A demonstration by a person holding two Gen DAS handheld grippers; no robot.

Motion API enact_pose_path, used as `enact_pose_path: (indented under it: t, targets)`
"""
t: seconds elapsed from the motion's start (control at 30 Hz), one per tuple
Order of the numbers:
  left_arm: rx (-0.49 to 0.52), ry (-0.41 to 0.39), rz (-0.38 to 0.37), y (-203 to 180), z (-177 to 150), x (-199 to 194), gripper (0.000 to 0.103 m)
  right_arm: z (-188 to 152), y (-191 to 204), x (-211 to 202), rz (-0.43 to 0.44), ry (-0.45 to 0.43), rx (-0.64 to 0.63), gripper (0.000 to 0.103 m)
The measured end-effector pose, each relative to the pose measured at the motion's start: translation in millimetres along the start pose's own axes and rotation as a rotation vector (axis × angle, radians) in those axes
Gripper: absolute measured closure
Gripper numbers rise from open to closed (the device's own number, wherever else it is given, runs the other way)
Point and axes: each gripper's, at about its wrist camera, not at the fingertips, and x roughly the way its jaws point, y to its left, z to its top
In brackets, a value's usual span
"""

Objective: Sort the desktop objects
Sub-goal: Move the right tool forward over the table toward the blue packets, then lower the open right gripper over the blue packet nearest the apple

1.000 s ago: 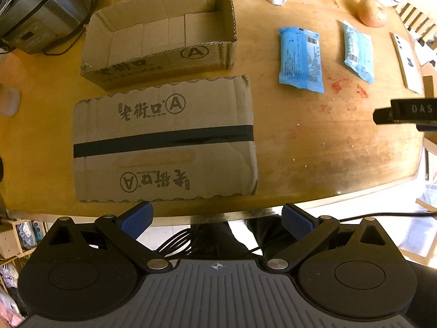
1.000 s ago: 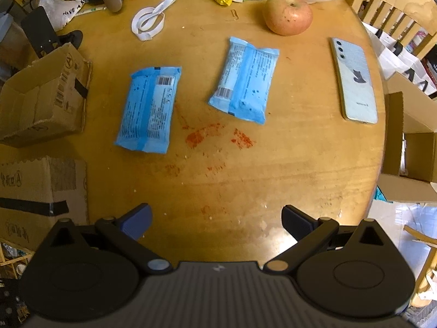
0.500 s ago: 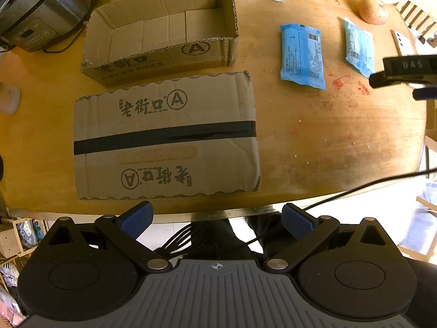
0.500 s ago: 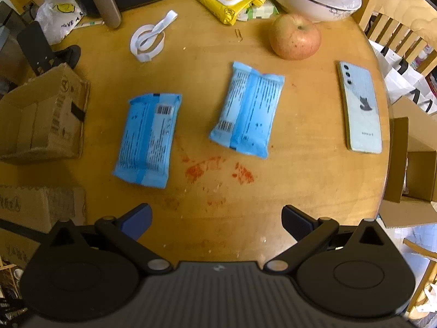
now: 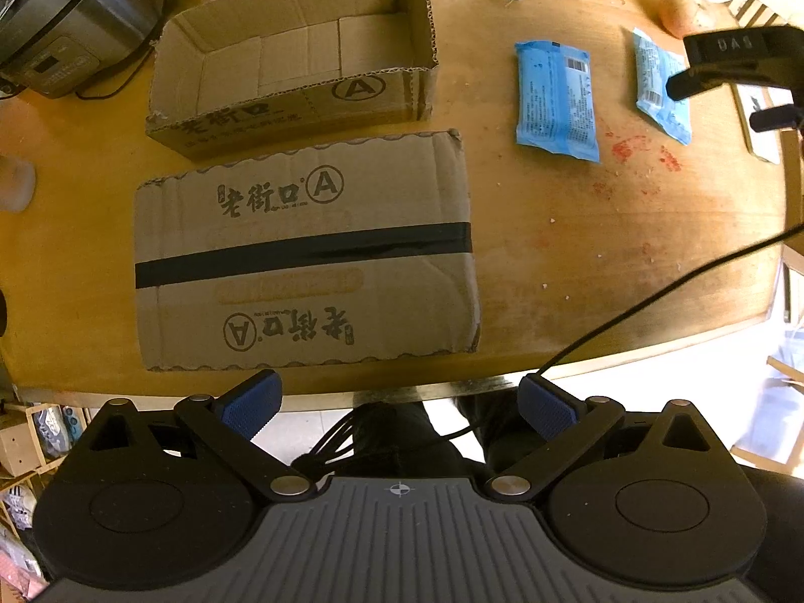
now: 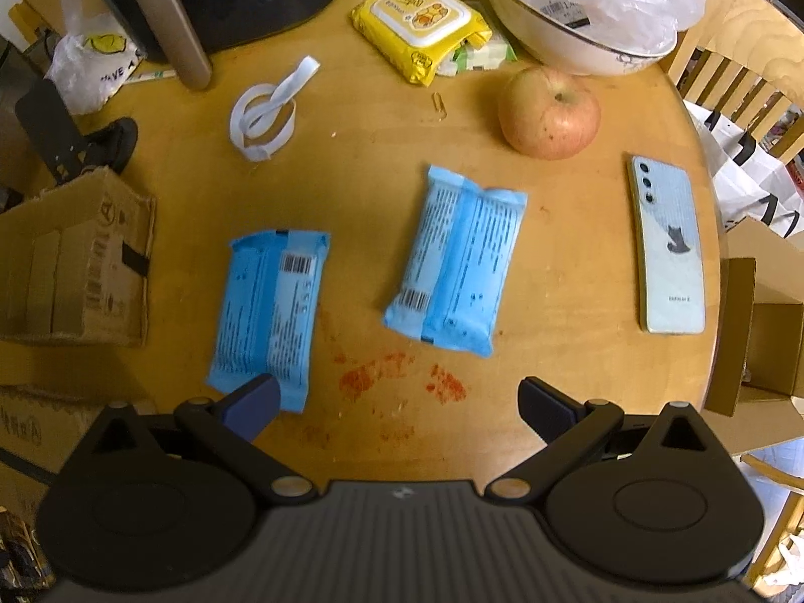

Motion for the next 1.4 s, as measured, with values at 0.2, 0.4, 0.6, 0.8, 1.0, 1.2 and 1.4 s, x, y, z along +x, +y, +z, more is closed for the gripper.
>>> enact_pose_path:
  t: [0.2, 0.4, 0.6, 0.8, 1.0, 1.2, 1.4]
  targets:
    - [-0.011, 0.003, -0.004, 1.0, 0.4, 0.0, 0.000, 17.3, -3.5, 3.3, -0.003, -0.003, 0.015, 0.000]
    - [-0.019, 0.006, -0.002, 3.2, 0.8, 0.2, 0.000, 30.2, -4.5, 10.1, -0.011, 0.003, 0.016, 0.000]
    - [-0.055, 0.010, -0.001, 5.2, 1.7, 0.8, 0.000, 41.5, -6.4, 16.0, -0.010, 0.008, 0.024, 0.000]
    - [-0.064, 0.013, 0.001, 7.6, 3.0, 1.3, 0.000, 53.4, -7.8, 20.9, -0.017, 0.009, 0.026, 0.000]
    - [-0.076, 0.016, 0.001, 8.7, 3.9, 1.7, 0.000, 62.9, -9.1, 21.8, -0.020, 0.005, 0.027, 0.000]
    - [-0.079, 0.017, 0.001, 8.9, 4.9, 1.8, 0.000, 70.8, -9.7, 22.2, -0.022, 0.004, 0.027, 0.000]
    - [-0.089, 0.019, -0.001, 8.9, 6.1, 2.1, 0.000, 80.0, -10.3, 26.2, -0.025, 0.007, 0.032, 0.000]
